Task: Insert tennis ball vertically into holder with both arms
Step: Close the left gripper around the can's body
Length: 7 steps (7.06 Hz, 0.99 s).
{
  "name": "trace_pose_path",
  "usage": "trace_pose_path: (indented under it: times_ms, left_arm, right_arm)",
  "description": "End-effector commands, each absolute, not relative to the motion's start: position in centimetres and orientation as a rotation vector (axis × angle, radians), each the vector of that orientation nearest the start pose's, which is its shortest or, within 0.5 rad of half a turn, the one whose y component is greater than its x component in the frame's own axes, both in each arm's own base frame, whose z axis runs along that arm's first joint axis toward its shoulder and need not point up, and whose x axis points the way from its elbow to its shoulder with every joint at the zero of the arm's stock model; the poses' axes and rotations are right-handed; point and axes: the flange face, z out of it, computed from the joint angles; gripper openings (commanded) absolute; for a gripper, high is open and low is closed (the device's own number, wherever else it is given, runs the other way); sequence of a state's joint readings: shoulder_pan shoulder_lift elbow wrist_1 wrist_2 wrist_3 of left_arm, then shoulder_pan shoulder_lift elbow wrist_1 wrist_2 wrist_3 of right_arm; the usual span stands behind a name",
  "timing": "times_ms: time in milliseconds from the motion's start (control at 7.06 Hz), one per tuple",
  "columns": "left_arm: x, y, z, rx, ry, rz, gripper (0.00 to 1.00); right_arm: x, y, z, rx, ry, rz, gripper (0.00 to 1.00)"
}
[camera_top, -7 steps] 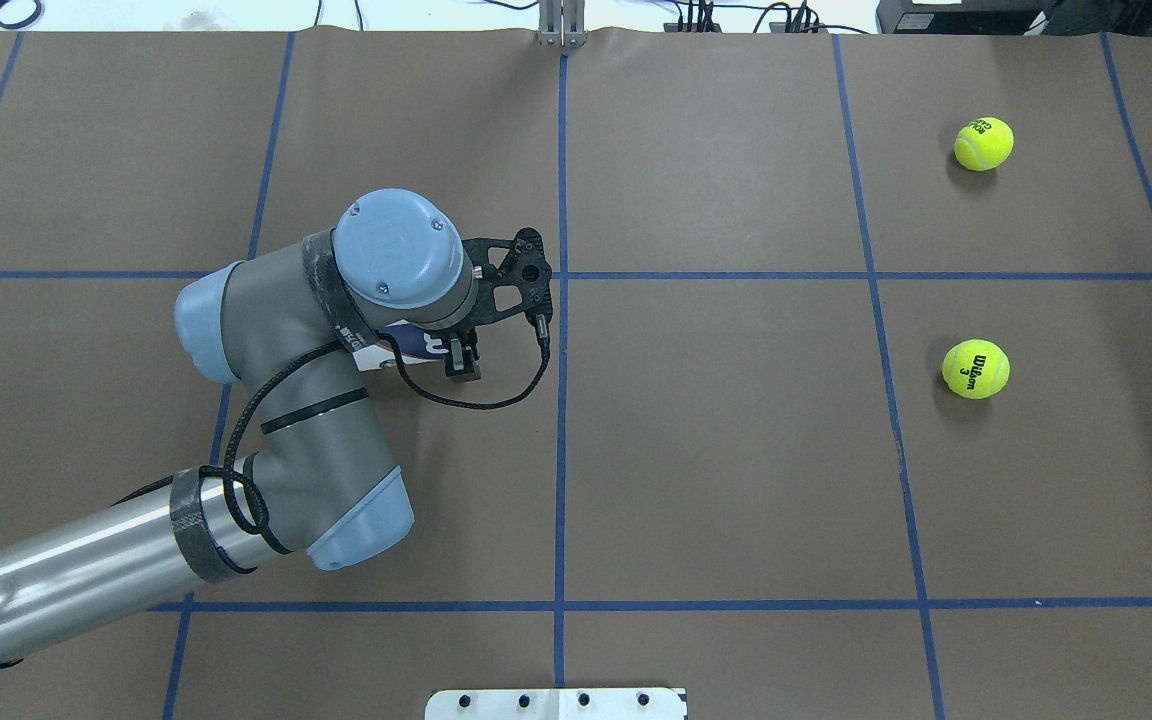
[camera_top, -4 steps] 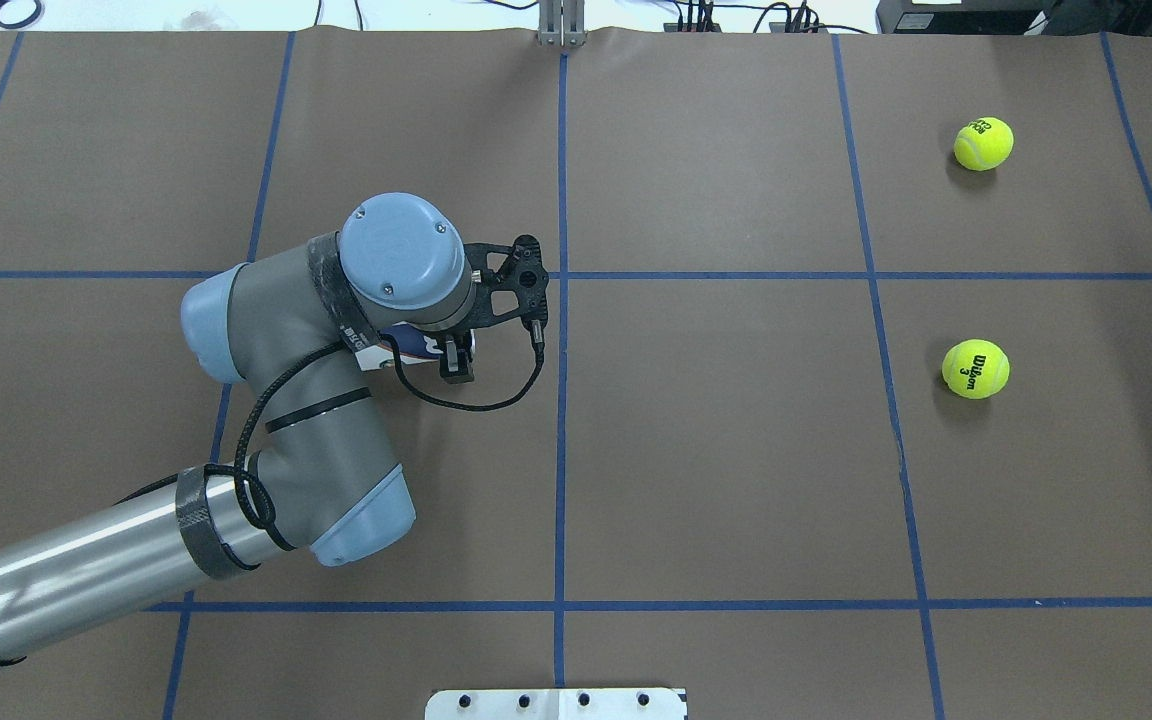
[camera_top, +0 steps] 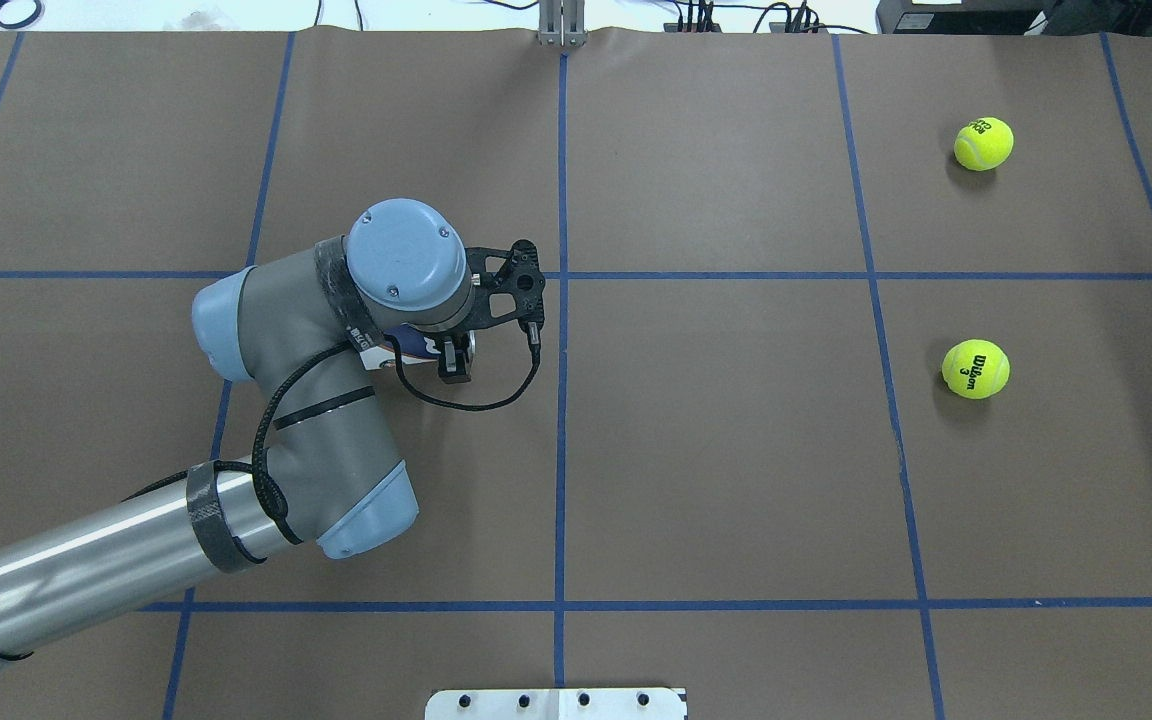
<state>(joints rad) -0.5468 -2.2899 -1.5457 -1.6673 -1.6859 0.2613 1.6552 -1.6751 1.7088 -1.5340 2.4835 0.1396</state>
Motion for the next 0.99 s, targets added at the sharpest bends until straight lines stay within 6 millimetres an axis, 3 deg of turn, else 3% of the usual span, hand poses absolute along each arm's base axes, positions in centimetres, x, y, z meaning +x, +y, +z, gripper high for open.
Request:
trace_pose_path:
  times_ms: [0,425,850]
  left_arm:
    - [55.9,-48.1,23.2,0.749,0.430,1.253,0.94]
    - [57.2,-47.5,23.3,0.739,0.436,1.261,0.94]
    - [57.3,-47.5,23.2,0.741,0.433,1.270,0.94]
  right_arm:
    - [9.2,-44.5,62.6,0.040,-0.915,0.176,0.99]
    - [9.2,-44.5,62.6,0.040,-0.915,0.176,0.99]
    - [9.2,-44.5,62.6,0.040,-0.915,0.176,0.99]
